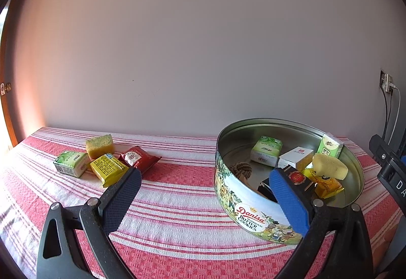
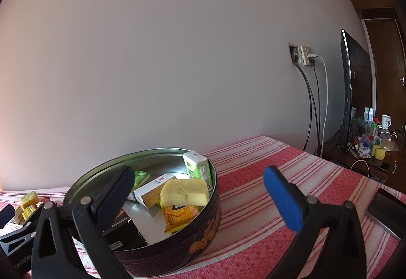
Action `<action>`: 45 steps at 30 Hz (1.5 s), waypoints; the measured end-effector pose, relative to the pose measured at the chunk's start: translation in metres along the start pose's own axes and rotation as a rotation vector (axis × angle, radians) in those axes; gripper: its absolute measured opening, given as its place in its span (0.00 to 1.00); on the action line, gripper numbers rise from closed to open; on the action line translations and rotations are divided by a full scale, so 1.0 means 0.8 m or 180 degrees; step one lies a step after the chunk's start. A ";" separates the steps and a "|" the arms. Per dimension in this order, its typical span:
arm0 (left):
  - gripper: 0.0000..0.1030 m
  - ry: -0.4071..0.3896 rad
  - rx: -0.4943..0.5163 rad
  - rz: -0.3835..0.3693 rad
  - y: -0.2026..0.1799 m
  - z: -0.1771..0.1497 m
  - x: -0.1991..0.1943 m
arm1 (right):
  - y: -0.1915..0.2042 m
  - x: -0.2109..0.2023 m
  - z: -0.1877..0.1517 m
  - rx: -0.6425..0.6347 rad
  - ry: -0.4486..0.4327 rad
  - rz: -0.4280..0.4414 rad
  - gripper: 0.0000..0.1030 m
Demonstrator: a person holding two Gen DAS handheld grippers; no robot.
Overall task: Organize objects
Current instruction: 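Withdraw both open grippers from the tin toward the remaining snacks, then grasp the second green tea tissue pack with the left gripper while the right gripper grasps the red snack bag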
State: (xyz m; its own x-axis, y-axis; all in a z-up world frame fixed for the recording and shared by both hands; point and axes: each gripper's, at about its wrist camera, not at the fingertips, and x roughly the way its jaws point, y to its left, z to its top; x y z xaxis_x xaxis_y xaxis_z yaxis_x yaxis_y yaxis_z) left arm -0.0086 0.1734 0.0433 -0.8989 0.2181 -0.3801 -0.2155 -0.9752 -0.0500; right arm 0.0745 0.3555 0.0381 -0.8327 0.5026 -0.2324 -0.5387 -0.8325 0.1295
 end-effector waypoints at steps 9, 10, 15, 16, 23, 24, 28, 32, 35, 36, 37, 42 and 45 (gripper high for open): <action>0.99 0.0185 0.0015 0.0056 0.054 -0.004 0.003 | 0.048 -0.028 -0.011 -0.0270 -0.0035 0.0196 1.00; 0.99 0.0199 0.0017 0.0073 0.063 -0.003 0.005 | 0.055 -0.029 -0.013 -0.0271 -0.0007 0.0248 1.00; 0.99 0.0234 0.0006 0.0202 0.112 -0.001 0.011 | 0.096 -0.031 -0.024 -0.0157 0.0232 0.0550 1.00; 0.99 0.0250 0.0000 0.0227 0.122 -0.001 0.013 | 0.107 -0.034 -0.026 -0.0176 0.0238 0.0592 1.00; 0.99 0.0497 -0.0027 0.0323 0.191 0.003 0.037 | 0.191 -0.033 -0.043 -0.0433 0.0318 0.0878 1.00; 0.99 0.0532 -0.0031 0.0354 0.201 0.004 0.042 | 0.203 -0.031 -0.045 -0.0476 0.0336 0.0911 1.00; 0.99 0.0646 -0.0084 0.0502 0.240 0.008 0.062 | 0.248 -0.024 -0.053 -0.0619 0.0438 0.1048 0.99; 0.99 0.0843 -0.0270 0.0528 0.279 0.012 0.097 | 0.286 -0.010 -0.061 -0.0773 0.0580 0.1166 0.98; 0.99 0.1013 -0.0418 0.0509 0.303 0.013 0.121 | 0.311 0.008 -0.067 -0.0881 0.0770 0.1244 0.93; 0.99 0.1066 -0.0462 0.0493 0.309 0.014 0.129 | 0.317 0.016 -0.069 -0.0902 0.0855 0.1281 0.92; 0.99 0.1122 -0.0500 0.0474 0.315 0.014 0.137 | 0.320 0.025 -0.070 -0.0916 0.0941 0.1310 0.89; 0.99 0.1458 -0.0591 0.0437 0.330 0.008 0.173 | 0.337 0.052 -0.077 -0.0966 0.1183 0.1404 0.83; 0.99 0.1571 -0.0590 0.0462 0.332 0.006 0.179 | 0.345 0.066 -0.079 -0.0993 0.1271 0.1422 0.83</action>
State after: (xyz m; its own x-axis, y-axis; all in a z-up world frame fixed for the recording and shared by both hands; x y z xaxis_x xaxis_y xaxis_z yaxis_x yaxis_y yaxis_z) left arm -0.1965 -0.0538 -0.0205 -0.6190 0.0809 -0.7812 0.0086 -0.9939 -0.1097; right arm -0.1098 0.1378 0.0008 -0.8233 0.0196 -0.5673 -0.0413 -0.9988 0.0253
